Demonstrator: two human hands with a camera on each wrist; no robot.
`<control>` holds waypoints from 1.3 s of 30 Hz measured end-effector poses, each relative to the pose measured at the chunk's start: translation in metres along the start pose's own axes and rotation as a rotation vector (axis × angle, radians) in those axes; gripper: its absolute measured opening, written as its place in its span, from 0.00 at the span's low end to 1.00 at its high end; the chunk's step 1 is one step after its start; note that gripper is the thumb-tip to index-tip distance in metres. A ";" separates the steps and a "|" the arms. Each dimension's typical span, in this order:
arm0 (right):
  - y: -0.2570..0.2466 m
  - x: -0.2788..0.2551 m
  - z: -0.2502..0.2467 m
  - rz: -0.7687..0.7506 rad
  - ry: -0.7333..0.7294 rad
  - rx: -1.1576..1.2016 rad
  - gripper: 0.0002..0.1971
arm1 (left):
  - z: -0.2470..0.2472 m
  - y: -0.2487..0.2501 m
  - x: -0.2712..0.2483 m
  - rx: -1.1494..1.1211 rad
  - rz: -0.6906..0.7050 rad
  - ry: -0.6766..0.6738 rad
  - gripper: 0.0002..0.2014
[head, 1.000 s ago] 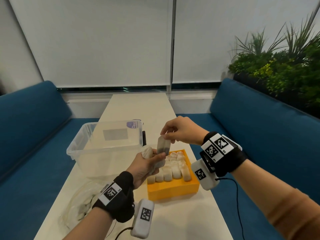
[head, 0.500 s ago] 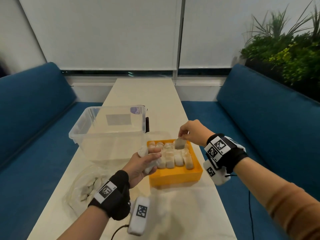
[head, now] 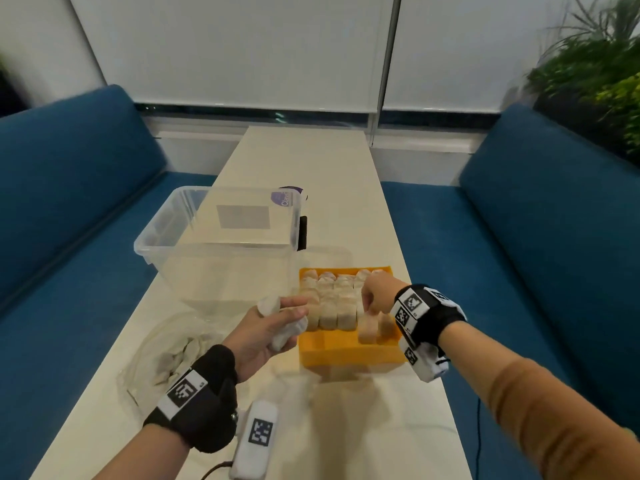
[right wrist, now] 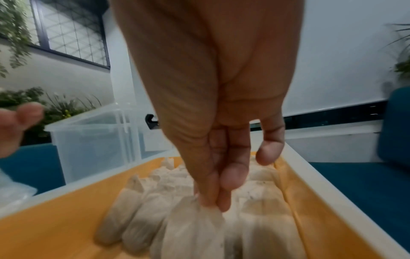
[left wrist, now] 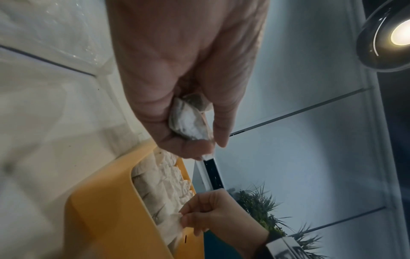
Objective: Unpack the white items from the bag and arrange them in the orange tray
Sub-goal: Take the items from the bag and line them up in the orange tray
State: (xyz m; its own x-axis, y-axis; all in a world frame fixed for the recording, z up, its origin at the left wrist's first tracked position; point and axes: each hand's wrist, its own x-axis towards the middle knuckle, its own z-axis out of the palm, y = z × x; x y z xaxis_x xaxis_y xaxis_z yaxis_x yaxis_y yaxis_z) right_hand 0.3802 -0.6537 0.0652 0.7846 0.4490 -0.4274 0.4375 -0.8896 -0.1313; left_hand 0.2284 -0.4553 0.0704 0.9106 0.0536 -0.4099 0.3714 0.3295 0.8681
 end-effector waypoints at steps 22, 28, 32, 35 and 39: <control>-0.023 -0.025 -0.033 -0.165 0.304 0.245 0.08 | 0.015 0.011 0.005 -0.181 -0.162 -0.003 0.30; -0.066 -0.070 -0.035 -0.356 0.347 0.420 0.10 | 0.022 0.016 0.000 -0.177 -0.188 -0.048 0.36; -0.084 -0.074 -0.028 -0.372 0.335 0.432 0.16 | 0.026 0.019 -0.008 -0.149 -0.214 -0.118 0.44; -0.092 -0.074 -0.026 -0.394 0.296 0.481 0.16 | 0.026 0.019 -0.012 -0.131 -0.220 -0.162 0.46; -0.090 -0.076 -0.028 -0.397 0.318 0.620 0.05 | 0.021 0.019 -0.019 -0.152 -0.214 -0.181 0.46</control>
State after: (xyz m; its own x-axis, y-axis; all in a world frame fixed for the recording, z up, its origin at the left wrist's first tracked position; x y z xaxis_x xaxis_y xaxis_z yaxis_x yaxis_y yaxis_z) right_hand 0.2932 -0.6054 0.1344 0.7502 0.6609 0.0191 0.4598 -0.5007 -0.7334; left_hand 0.2222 -0.4694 0.1003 0.8374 -0.1964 -0.5101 0.5389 0.4531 0.7101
